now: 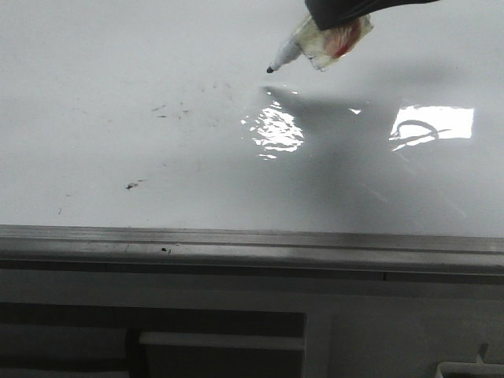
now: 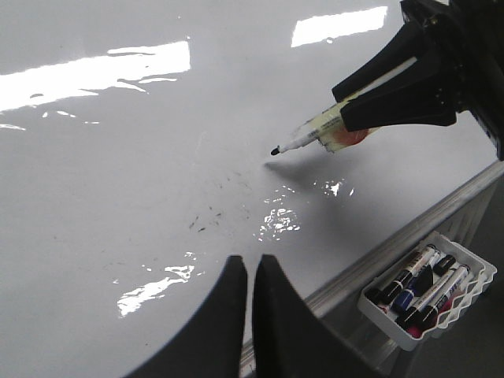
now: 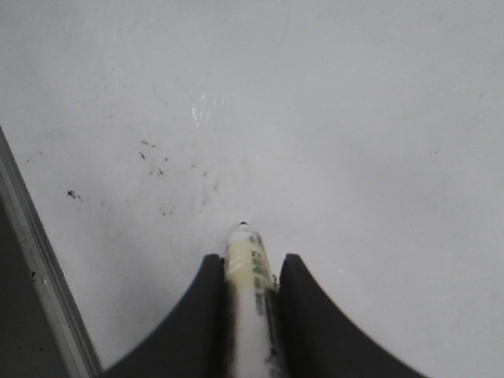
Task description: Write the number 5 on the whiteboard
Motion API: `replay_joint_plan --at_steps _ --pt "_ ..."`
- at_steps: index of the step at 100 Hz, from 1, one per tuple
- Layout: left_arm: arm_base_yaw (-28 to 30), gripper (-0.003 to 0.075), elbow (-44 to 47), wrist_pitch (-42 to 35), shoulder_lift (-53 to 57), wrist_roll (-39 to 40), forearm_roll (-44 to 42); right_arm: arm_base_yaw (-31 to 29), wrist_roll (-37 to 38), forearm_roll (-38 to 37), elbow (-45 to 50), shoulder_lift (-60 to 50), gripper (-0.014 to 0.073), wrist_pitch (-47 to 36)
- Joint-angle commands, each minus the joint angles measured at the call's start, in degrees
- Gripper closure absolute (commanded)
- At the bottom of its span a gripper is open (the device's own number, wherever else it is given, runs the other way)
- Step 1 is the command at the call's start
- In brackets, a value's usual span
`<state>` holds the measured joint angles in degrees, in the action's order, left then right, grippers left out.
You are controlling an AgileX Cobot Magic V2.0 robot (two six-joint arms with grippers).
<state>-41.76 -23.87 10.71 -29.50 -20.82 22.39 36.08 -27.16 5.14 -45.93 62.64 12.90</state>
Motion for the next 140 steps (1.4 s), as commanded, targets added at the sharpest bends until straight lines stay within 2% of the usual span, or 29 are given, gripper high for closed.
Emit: replay_joint_plan --at_steps 1,31,50,75,86,108,126,140 --pt "0.17 0.0741 -1.54 -4.33 -0.05 0.58 0.94 -0.49 -0.01 -0.78 -2.18 -0.36 0.0652 -4.56" --pt "0.17 0.0741 -1.54 -3.97 -0.05 0.58 0.94 -4.16 -0.01 -0.78 -2.18 0.39 0.0652 -3.8" --pt "0.17 0.0741 -1.54 -3.97 -0.05 0.58 0.94 -4.7 -0.01 -0.63 -2.06 0.39 0.0652 0.92" --pt "0.17 0.0741 -1.54 -3.97 -0.05 0.58 0.94 0.71 1.32 0.92 0.66 0.39 0.0652 2.99" --pt "0.17 0.0741 -1.54 -3.97 -0.05 0.58 0.94 1.01 3.41 0.92 1.36 0.39 0.0652 2.75" --pt "0.17 0.0741 -1.54 -3.86 -0.05 0.58 0.94 -2.27 3.41 0.92 1.36 -0.14 0.0652 4.0" --pt "0.17 0.0741 -1.54 -3.77 -0.05 0.58 0.94 -6.67 3.41 0.81 1.36 -3.33 0.0652 8.94" --pt "0.17 0.0741 -1.54 -3.77 -0.05 0.58 0.94 -7.24 3.41 0.98 2.05 -5.71 0.0652 13.39"
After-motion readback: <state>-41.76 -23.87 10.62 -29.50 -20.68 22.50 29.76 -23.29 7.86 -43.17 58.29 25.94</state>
